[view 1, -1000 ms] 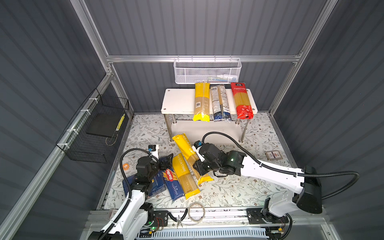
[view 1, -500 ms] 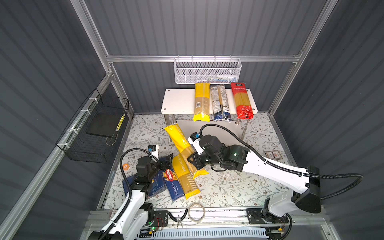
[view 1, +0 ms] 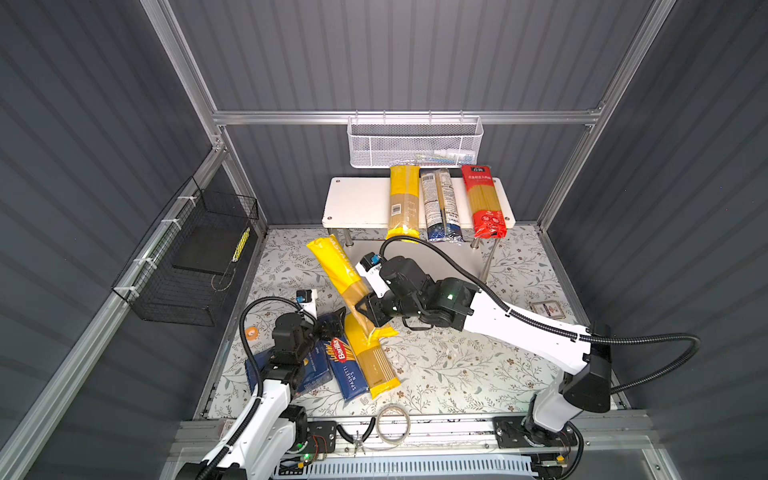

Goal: Place and organize the pasta boxes and bags onto the shelf
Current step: 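Carry the yellow bag up toward the top shelf beside the other yellow bag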

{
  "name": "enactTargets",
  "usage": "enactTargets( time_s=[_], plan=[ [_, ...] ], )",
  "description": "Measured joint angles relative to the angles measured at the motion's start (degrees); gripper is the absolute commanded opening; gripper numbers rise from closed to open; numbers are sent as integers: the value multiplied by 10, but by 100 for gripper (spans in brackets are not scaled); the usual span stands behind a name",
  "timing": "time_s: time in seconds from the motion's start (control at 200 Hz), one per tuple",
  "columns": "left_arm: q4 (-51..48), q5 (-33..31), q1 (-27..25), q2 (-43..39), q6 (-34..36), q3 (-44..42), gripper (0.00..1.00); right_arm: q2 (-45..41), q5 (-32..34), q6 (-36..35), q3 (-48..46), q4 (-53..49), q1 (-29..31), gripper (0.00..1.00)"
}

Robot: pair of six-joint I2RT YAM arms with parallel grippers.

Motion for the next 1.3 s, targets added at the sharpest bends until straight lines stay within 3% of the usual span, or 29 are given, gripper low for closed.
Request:
enactTargets(
  time_s=[0.63, 1.301],
  plan=[
    [-3, 0, 0, 0, 0, 0, 100, 143, 82, -40, 304, -62, -27, 26],
    [-4, 0, 0, 0, 0, 0, 100, 191, 97, -2, 379, -3, -97, 26]
  ],
)
